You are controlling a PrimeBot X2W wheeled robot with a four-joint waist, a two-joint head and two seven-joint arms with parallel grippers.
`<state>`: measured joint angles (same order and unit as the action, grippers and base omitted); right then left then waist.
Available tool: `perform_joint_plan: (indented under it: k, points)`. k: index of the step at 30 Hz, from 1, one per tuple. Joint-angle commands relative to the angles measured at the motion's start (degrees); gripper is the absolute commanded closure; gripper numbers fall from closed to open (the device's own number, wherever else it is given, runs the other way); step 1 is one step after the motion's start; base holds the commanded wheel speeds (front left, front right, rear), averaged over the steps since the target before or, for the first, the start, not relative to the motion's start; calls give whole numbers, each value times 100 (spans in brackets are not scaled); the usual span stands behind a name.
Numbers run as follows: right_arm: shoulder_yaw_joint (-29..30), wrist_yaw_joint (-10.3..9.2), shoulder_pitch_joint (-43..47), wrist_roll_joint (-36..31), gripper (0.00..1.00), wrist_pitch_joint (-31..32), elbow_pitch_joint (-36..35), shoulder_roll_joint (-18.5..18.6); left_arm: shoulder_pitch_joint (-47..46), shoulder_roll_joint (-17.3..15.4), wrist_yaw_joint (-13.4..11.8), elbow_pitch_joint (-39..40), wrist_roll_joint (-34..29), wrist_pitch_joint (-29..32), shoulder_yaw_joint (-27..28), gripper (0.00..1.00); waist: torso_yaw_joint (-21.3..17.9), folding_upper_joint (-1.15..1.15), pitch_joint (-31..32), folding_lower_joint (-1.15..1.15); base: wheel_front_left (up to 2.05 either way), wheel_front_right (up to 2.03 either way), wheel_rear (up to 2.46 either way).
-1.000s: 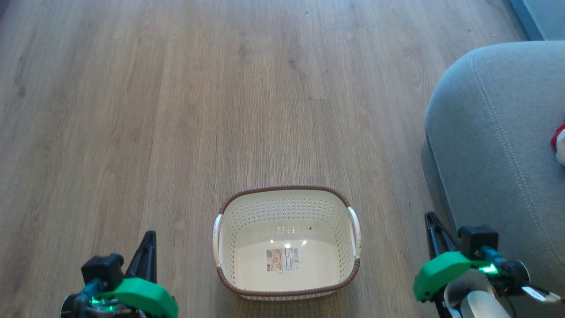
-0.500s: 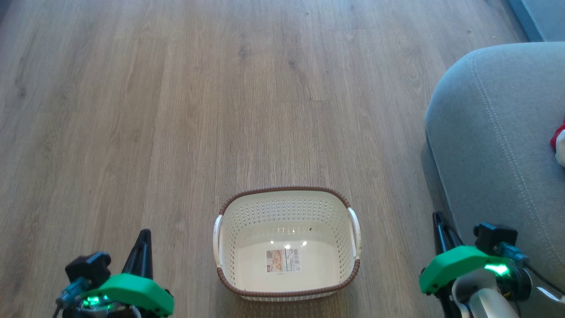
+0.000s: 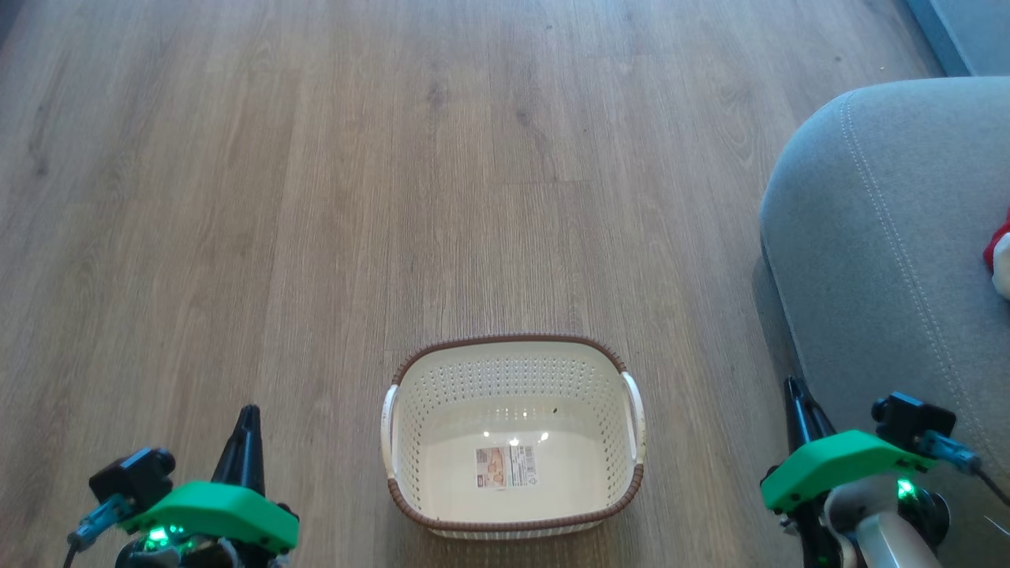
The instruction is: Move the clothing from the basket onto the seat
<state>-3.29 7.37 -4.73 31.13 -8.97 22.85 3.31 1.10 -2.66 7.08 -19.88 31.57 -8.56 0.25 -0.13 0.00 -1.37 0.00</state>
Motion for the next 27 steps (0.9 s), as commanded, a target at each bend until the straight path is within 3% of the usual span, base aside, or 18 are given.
perform_joint_plan:
  k: [1,27]
  points:
    - [24,4,-224,169,100,24,-219,51,-305,-13,12,202,151,21,104,100,0,0,1,0,0,0,0]
    - [267,6,-195,2037,100,451,-426,59,-436,-15,21,319,1967,479,266,100,4,0,37,0,0,0,0]
